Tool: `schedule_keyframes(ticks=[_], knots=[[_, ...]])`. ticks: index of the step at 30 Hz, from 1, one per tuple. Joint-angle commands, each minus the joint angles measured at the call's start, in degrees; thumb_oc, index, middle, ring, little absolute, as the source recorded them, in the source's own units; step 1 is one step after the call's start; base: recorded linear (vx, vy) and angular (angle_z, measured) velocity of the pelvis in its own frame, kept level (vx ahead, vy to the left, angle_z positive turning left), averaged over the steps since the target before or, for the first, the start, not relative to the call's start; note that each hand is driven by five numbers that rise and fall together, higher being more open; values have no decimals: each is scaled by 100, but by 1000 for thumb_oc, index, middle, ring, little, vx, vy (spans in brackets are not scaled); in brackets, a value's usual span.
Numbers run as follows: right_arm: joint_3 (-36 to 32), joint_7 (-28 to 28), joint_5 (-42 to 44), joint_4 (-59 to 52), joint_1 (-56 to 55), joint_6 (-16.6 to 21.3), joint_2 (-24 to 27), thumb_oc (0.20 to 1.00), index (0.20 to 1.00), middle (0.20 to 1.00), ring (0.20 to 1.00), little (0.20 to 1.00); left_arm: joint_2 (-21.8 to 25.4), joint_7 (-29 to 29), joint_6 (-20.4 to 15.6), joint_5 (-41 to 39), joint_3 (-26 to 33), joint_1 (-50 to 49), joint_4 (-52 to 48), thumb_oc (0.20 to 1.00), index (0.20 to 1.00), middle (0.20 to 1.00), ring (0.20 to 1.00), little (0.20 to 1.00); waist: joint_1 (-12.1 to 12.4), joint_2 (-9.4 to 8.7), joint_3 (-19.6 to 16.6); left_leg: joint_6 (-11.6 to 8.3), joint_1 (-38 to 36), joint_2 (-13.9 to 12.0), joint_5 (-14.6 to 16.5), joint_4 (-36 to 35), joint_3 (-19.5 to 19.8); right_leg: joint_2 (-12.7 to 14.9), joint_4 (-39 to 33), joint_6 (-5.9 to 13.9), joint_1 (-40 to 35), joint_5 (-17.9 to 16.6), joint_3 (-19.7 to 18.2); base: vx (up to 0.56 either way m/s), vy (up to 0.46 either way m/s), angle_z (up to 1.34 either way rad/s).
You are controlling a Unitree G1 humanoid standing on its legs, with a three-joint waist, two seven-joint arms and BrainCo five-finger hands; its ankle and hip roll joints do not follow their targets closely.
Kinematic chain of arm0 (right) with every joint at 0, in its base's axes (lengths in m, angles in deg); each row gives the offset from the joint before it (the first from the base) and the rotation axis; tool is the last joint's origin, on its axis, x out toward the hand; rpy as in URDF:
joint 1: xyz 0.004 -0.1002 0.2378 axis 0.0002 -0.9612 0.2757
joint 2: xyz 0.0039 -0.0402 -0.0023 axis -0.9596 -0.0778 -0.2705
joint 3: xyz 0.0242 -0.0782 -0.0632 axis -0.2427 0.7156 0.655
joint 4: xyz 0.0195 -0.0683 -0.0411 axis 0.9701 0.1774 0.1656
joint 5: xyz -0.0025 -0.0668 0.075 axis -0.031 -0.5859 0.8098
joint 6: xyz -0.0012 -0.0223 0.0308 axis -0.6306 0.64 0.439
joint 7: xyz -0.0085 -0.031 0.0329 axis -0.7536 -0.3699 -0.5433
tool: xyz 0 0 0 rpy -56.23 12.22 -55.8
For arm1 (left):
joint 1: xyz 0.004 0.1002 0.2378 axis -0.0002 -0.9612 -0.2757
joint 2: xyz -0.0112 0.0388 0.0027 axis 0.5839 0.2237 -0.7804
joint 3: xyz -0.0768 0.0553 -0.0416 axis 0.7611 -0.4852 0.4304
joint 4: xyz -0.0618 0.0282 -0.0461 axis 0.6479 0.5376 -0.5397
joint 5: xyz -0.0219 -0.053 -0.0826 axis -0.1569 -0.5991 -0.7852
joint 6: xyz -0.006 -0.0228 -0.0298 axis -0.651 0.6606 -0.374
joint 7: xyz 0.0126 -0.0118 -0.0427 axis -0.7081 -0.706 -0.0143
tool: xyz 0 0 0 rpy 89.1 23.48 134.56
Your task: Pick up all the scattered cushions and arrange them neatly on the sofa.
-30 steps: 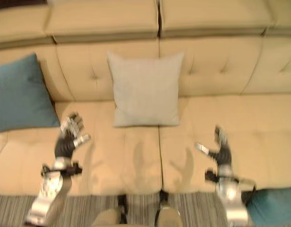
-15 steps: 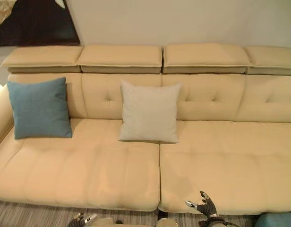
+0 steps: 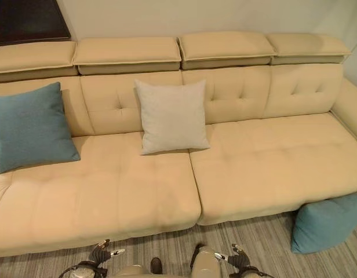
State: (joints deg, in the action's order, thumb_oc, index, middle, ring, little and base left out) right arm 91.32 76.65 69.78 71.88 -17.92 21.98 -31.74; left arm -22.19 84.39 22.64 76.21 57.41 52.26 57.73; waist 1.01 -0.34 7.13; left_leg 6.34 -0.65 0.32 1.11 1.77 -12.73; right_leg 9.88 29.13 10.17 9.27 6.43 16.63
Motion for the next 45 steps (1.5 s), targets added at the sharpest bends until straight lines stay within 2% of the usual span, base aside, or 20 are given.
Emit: schedule_keyframes(ticks=[1,4,9,10,13,14,15,17,20,23,24,26,29,32,34,37,39,42,44,45], knots=[[23,23,159,-186,139,127,208,1000,1000,1000,1000,1000,-20,-10,-45,-121,262,143,-35,1000,1000,1000,1000,1000,321,-109,-74,-766,103,43,-102,-118,356,-159,-1519,-129,-883,-453,401,-193,-135,-46],[125,56,328,-238,239,146,211,1000,1000,1000,1000,1000,-78,-25,-47,-44,121,259,7,1000,1000,1000,1000,1000,273,-185,-63,-964,383,-63,-320,-73,290,-499,-2455,-226,-1034,-418,-86,-185,-194,-60],[90,26,551,-225,216,187,228,1000,1000,1000,1000,1000,-198,10,-44,91,-52,318,0,1000,1000,1000,1000,1000,206,-193,19,-1062,538,-137,-295,269,333,-571,-2831,-315,-1183,-510,-176,-127,-69,-16],[184,60,537,-187,307,186,258,1000,1000,1000,1000,1000,-280,-40,-46,56,-172,400,-67,1000,1000,1000,1000,1000,322,-208,138,-1116,541,70,-72,710,1088,-539,-2716,-347,-1029,-609,-386,-204,27,-48],[189,13,545,-119,312,172,264,1000,1000,1000,1000,1000,-337,-25,-37,33,-188,413,15,1000,1000,1000,1000,1000,334,-222,87,-1098,365,130,144,903,1367,-498,-2709,-319,-931,-735,-610,-143,65,-93],[182,1,530,-107,326,142,285,1000,1000,1000,1000,1000,-387,-7,-26,25,-262,436,17,1000,1000,1000,1000,1000,332,-210,56,-1065,238,274,249,1126,1806,-473,-2636,-260,-706,-889,-911,-142,111,-80],[185,-3,515,-93,325,119,290,1000,1000,1000,1000,1000,-393,-9,-19,33,-302,427,-22,1000,1000,1000,1000,1000,301,-186,56,-1039,137,260,318,980,1863,-474,-2602,-208,-578,-960,-1008,-248,226,-145],[168,12,516,-20,380,116,265,1000,1000,1000,1000,1000,-414,3,-33,95,-412,491,-57,1000,1000,1000,1000,1000,161,-185,122,-915,12,270,509,524,1652,-343,-2621,-35,-264,-1215,-1183,-185,180,-126],[184,34,559,-90,407,133,211,1000,1000,1000,1000,1000,-377,-46,-73,132,-542,608,-146,1000,1000,1000,1000,1000,132,-274,259,-819,44,365,489,321,1582,-251,-2691,99,27,-1499,-1286,-207,167,-42],[175,56,553,-120,392,129,140,1000,1000,1000,1000,1000,-341,-57,-70,170,-534,604,-137,1000,1000,1000,1000,1000,163,-278,356,-777,39,297,417,185,1377,-193,-2657,155,194,-1539,-1074,-228,109,-127],[140,94,601,-66,381,128,52,1000,1000,1000,1000,1000,-290,-71,-55,246,-502,592,-41,1000,1000,1000,1000,1000,342,-226,415,-769,65,141,311,117,1033,-2,-2372,76,125,-1301,-109,-242,93,-113],[135,105,521,-60,337,150,60,1000,1000,1000,1000,1000,-273,-30,-34,279,-436,518,-34,1000,1000,1000,1000,1000,404,-163,369,-726,97,75,195,22,861,73,-2096,-52,-28,-1110,338,-240,105,-100],[27,96,589,21,319,158,34,1000,1000,1000,1000,1000,-255,-13,-3,236,-364,517,29,1000,1000,1000,1000,1000,438,-142,331,-668,75,41,110,-28,671,-20,-1620,-89,-190,-875,393,-138,30,-103],[-30,113,588,133,343,159,29,1000,1000,1000,1000,1000,-268,-7,33,174,-244,456,85,1000,1000,1000,1000,1000,679,-101,115,-672,104,-52,122,-77,249,-8,-1460,-76,-735,-439,973,-90,-42,-72],[-20,130,604,155,375,166,6,1000,1000,1000,1000,1000,-272,-46,47,74,-158,460,112,1000,1000,1000,1000,1000,793,-127,79,-711,147,-92,-24,-140,-29,-1,-1772,-99,-856,-485,1242,-74,-106,-88],[36,121,656,123,412,176,17,1000,1000,1000,1000,1000,-292,-87,35,27,-119,498,144,1000,1000,1000,1000,1000,752,-141,55,-754,173,-129,-39,-124,-98,-105,-2061,-130,-849,-473,1001,-53,-146,-71],[43,171,710,83,460,196,98,1000,1000,1000,1000,1000,-365,-90,22,86,-291,614,99,1000,1000,1000,1000,1000,604,-152,147,-913,332,-274,24,385,-155,-285,-2414,-243,-912,-462,714,-46,-304,-31],[6,158,837,13,426,234,150,1000,1000,1000,1000,1000,-412,-81,-9,42,-348,608,-15,1000,1000,1000,1000,1000,512,-172,242,-1004,376,-414,97,746,-191,-345,-2588,-317,-1026,-479,646,-1,-191,-22],[18,189,901,-25,459,239,197,1000,1000,1000,1000,1000,-508,-79,-32,-85,-523,596,-208,1000,1000,1000,1000,1000,572,-175,321,-1070,577,-218,39,1200,475,-468,-2662,-427,-1109,-462,332,42,-180,-36],[95,177,889,-36,513,242,204,1000,1000,1000,1000,1000,-531,-75,-51,-168,-657,613,-347,1000,1000,1000,1000,1000,684,-200,322,-1043,722,144,126,1061,1045,-542,-2714,-400,-1118,-511,95,49,-98,-77]])
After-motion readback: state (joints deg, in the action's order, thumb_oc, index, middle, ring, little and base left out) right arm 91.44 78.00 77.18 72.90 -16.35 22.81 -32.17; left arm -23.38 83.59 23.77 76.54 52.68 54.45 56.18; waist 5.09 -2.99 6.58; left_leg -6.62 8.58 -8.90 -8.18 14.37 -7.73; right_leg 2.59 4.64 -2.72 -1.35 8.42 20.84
